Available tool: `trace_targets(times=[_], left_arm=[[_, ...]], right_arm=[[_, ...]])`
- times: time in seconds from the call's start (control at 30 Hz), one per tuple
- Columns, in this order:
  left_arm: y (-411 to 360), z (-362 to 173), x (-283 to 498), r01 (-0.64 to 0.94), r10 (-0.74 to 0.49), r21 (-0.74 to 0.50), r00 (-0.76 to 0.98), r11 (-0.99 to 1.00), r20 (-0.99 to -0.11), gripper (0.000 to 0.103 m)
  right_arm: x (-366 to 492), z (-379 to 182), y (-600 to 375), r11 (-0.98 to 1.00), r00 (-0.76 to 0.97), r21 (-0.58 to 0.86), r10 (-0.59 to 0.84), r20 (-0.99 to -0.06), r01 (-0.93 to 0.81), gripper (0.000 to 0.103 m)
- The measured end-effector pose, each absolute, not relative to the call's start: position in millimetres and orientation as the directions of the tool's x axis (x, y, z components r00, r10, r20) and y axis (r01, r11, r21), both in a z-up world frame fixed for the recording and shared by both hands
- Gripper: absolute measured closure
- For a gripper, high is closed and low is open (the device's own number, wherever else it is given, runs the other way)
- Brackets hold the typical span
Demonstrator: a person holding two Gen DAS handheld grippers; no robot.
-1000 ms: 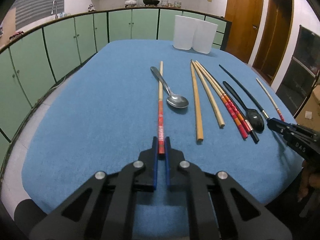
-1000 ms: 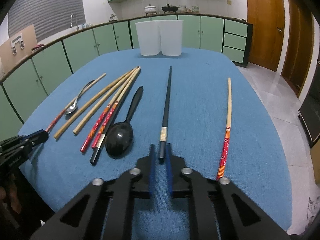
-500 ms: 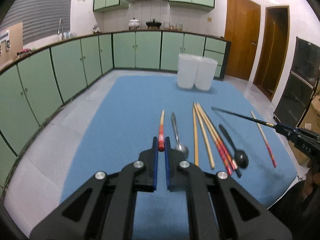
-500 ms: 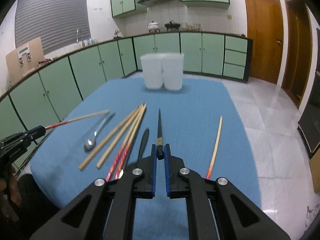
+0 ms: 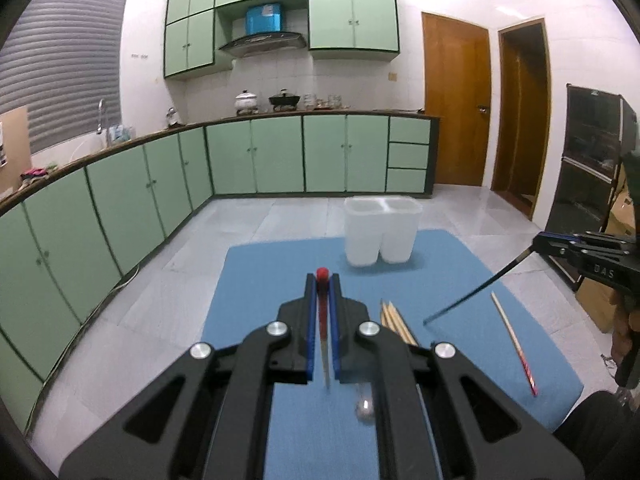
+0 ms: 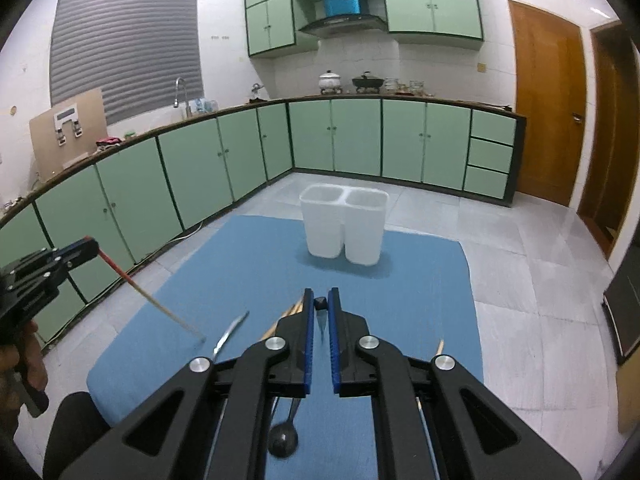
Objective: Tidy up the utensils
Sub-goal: 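Lift both held chopsticks and carry them toward the white utensil holder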
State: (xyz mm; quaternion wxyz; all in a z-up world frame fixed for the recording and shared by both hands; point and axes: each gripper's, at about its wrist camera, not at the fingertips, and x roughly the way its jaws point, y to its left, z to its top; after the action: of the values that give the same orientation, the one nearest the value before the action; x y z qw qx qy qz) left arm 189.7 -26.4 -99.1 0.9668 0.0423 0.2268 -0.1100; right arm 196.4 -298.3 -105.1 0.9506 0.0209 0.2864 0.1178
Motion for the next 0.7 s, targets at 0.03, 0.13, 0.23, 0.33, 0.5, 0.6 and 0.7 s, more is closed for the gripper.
trace_targets(times=[0.03, 0.13, 0.23, 0.33, 0.5, 0.6, 0.7], left_arm=[[-28, -93, 200, 0.244, -0.205, 0.032, 0.871, 0.969, -0.447, 0.098], [-32, -79, 223, 0.266, -0.229, 0.023, 0.867, 0.964, -0.442, 0.098], [-36, -69, 241, 0.285, -0.250, 0.014, 0.862, 0.958, -0.441, 0.098], [-43, -59, 263, 0.302, -0.268, 0.008, 0.858, 0.953, -0.439, 0.098], [-57, -38, 297, 0.317, -0.287, 0.003, 0.862, 0.948, -0.418, 0.098], [-62, -32, 306, 0.315, -0.291, -0.007, 0.868, 0.949, -0.402, 0.098], [-69, -30, 311, 0.326, -0.304, -0.014, 0.866, 0.945, -0.396, 0.098]], right_arm=[[202, -102, -299, 0.970, 0.803, 0.112, 0.243, -0.544, -0.217, 0.096], [230, -86, -303, 0.964, 0.786, 0.125, 0.263, -0.559, -0.234, 0.096], [254, -67, -305, 0.961, 0.778, 0.114, 0.271, -0.567, -0.252, 0.096], [275, -51, -303, 0.960, 0.771, 0.097, 0.270, -0.577, -0.263, 0.096], [310, -37, -305, 0.947, 0.742, 0.136, 0.312, -0.594, -0.290, 0.097], [311, -43, -321, 0.942, 0.747, 0.214, 0.335, -0.574, -0.259, 0.097], [305, -58, -339, 0.935, 0.731, 0.266, 0.351, -0.586, -0.236, 0.097]])
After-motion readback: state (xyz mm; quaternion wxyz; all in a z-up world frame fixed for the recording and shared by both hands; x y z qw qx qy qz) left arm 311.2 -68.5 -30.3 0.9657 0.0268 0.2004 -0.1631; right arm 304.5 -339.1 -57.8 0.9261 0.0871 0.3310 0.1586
